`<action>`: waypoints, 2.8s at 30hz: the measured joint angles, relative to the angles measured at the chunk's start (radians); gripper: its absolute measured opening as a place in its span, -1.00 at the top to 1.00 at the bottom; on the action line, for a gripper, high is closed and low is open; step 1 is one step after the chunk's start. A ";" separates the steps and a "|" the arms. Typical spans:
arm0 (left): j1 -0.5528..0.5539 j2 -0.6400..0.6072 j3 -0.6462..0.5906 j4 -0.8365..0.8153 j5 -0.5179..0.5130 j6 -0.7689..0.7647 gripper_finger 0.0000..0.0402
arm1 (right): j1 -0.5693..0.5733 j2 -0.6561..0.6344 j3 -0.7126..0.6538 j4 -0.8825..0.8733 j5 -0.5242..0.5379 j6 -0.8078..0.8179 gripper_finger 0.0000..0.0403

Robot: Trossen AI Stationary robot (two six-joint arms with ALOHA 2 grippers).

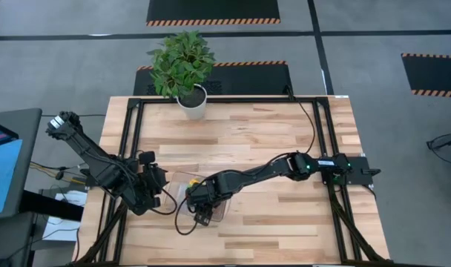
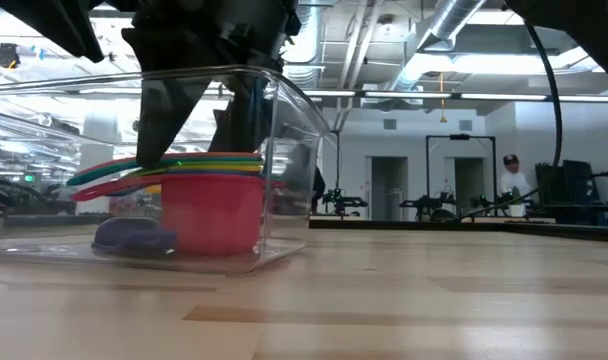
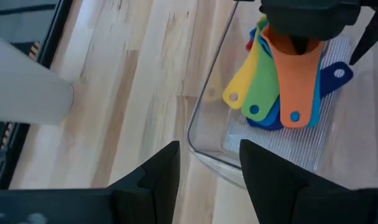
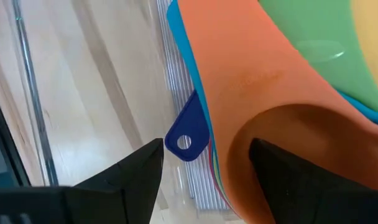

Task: Nest measuring cups in basket
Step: Remove the colored stacked measuring cups from the transparent bin

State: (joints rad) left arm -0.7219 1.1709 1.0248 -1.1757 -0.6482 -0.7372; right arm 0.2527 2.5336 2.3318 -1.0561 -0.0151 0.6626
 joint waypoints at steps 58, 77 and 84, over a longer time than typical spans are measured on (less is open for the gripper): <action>-0.005 0.007 0.165 -0.395 -0.011 -0.303 0.23 | 0.026 -0.018 -0.049 -0.262 0.071 0.349 0.82; -0.005 0.007 0.165 -0.395 -0.049 -0.269 0.23 | 0.049 -0.055 0.008 -0.390 0.115 0.351 0.83; -0.005 0.007 0.165 -0.395 -0.067 -0.251 0.23 | 0.055 -0.078 0.020 -0.424 0.133 0.353 0.83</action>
State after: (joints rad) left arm -0.7266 1.1778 1.1896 -1.5707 -0.7148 -0.9878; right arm 0.3077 2.4556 2.3514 -1.4803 0.1180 1.0161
